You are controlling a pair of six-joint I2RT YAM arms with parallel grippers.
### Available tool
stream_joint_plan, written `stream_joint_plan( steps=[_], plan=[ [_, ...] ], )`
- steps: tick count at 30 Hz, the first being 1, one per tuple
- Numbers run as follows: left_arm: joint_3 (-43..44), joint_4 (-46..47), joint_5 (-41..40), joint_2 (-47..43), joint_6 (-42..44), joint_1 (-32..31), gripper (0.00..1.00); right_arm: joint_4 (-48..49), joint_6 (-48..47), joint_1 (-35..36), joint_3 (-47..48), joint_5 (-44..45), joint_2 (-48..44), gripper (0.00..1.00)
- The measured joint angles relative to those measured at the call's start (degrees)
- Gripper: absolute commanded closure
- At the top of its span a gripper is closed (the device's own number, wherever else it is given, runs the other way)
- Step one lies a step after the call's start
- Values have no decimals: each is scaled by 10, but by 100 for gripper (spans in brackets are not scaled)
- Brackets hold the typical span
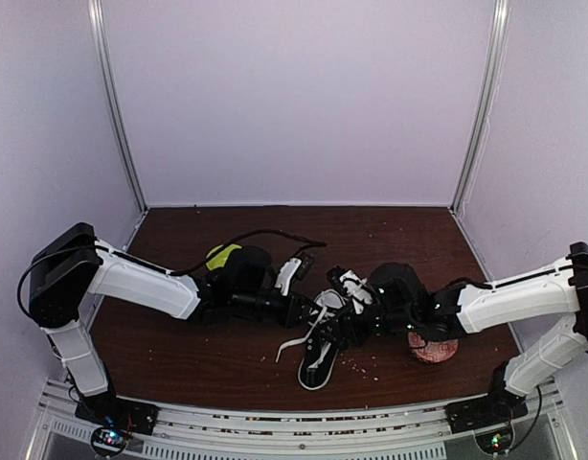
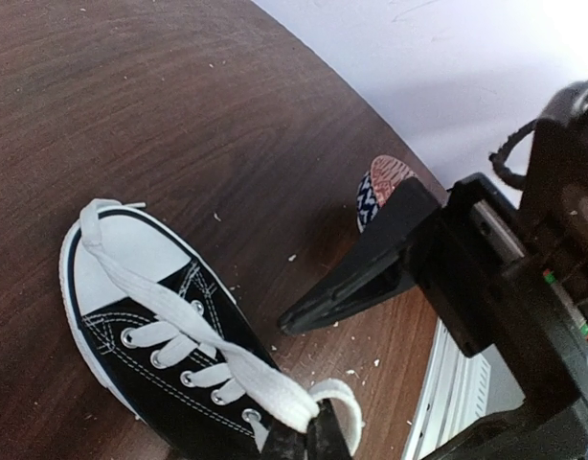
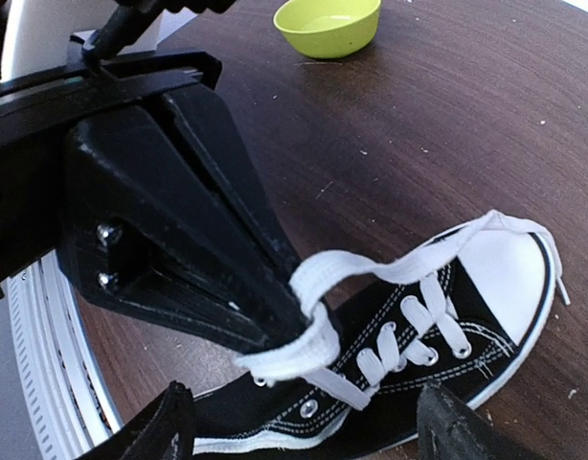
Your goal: Tie the shoes
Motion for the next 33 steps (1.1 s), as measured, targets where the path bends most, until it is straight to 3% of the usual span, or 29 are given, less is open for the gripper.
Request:
stream_joint_plan(
  steps=[11,33],
  plan=[
    [0,-1,-1,-3,3,-2,100,91,12,-9,0,0,58,44],
    [0,-12,-29,-5,11,-2,100,150,32,-16,-9,-10,87,69]
  ],
)
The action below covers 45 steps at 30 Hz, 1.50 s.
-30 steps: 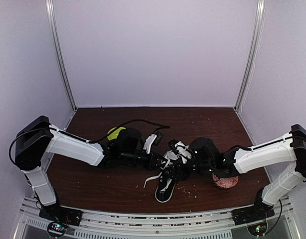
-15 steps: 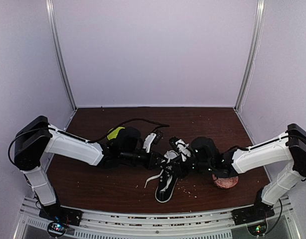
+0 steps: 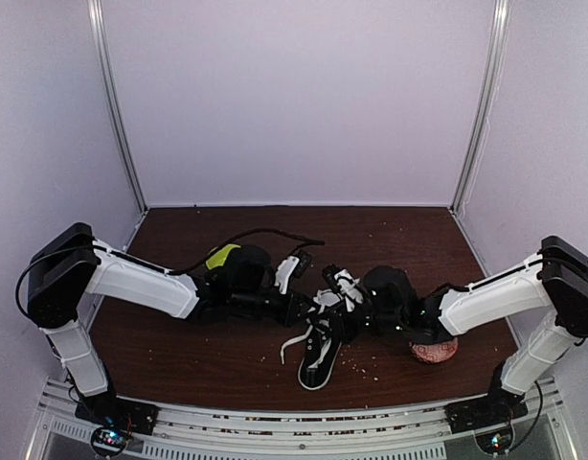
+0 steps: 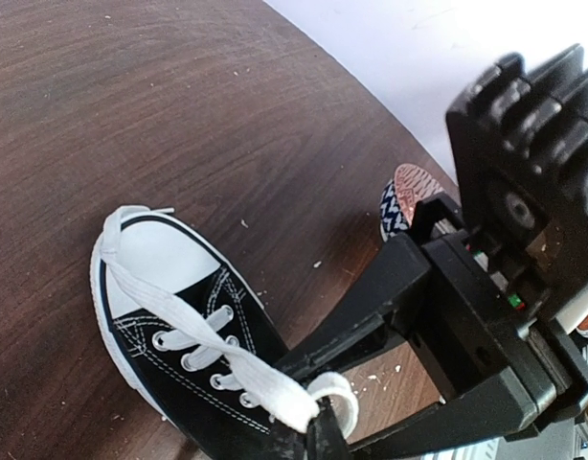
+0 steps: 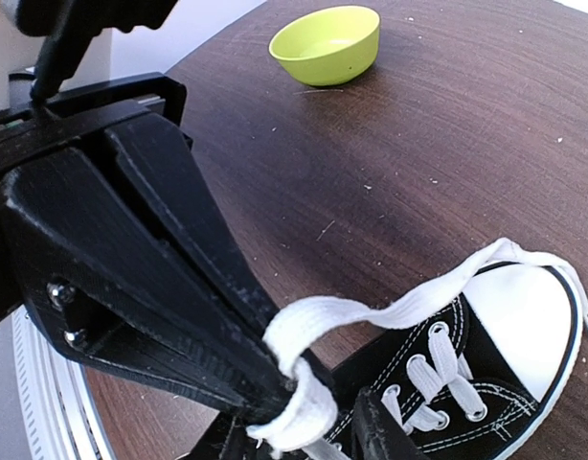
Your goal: Tie the shoes
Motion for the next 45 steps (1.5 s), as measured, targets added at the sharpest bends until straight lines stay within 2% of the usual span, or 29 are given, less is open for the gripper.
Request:
stream_joint_plan(
  steps=[3,23,29,32,36,42,45],
  plan=[
    [1,-2,-6,0,0,0,100,15,6,0,-3,3,5,74],
    [18,-12,-19,0,1,-3,100,82,61,1,-13,55,44,88],
    [21,-19,-18,1,0,-5,100,93,75,1,-13,69,50,99],
    [26,-21,-16,5,0,-5,100,100,82,1,-13,70,54,100],
    [28,-23,-13,7,0,-5,73,101,92,1,-13,75,55,100],
    [24,-46,-1,3,-2,-30,47,123,103,-2,-18,88,54,100],
    [7,-60,-6,-10,-1,-30,41,132,105,-4,-26,92,54,100]
  ],
)
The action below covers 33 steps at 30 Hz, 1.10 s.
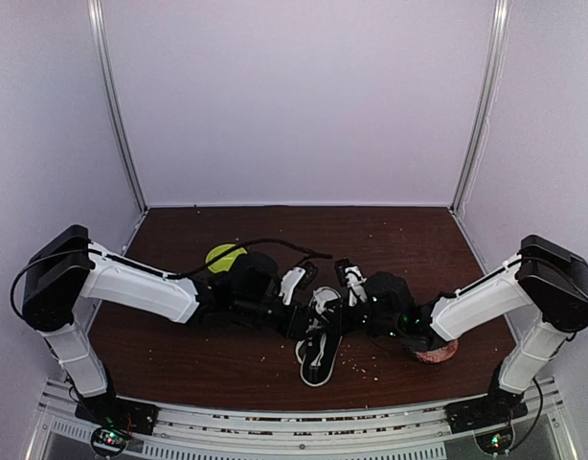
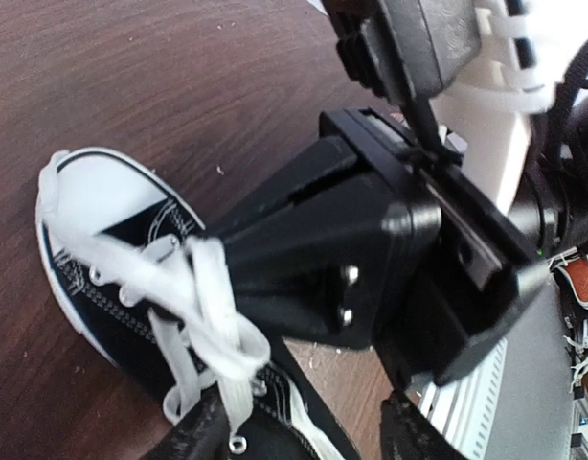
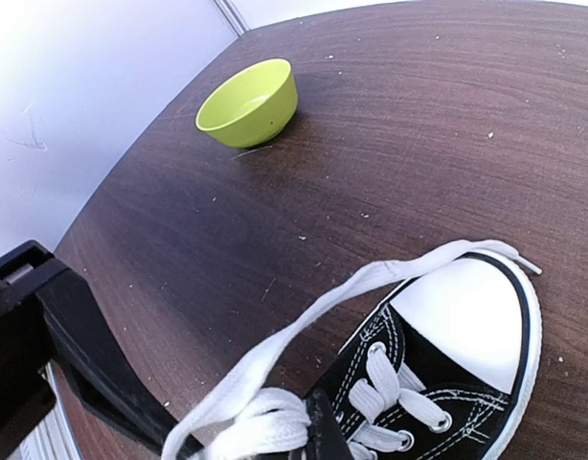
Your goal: Tie the shoes
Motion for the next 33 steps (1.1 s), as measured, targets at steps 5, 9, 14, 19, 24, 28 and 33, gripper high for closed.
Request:
stream_joint_plan(
  steps=[5,9,14,19,24,28,33],
  plan=[
    [-37,-16,-23,-49,4,2,43,16,0,0,-10,0,0,100],
    [-58,-16,-41,-79,7,14,59,22,0,0,-13,0,0,100],
    [-60,-19,-70,-79,8,30,74,24,0,0,-14,0,0,100],
    [-44,-33,-99,-52,5,42,76,24,0,0,-14,0,0,100],
    [-1,-47,-102,5,6,46,76,24,0,0,-14,0,0,100],
    [13,-37,-86,26,8,46,74,24,0,0,-14,0,0,100],
    [10,9,-44,27,8,46,72,24,0,0,-14,0,0,100]
  ],
)
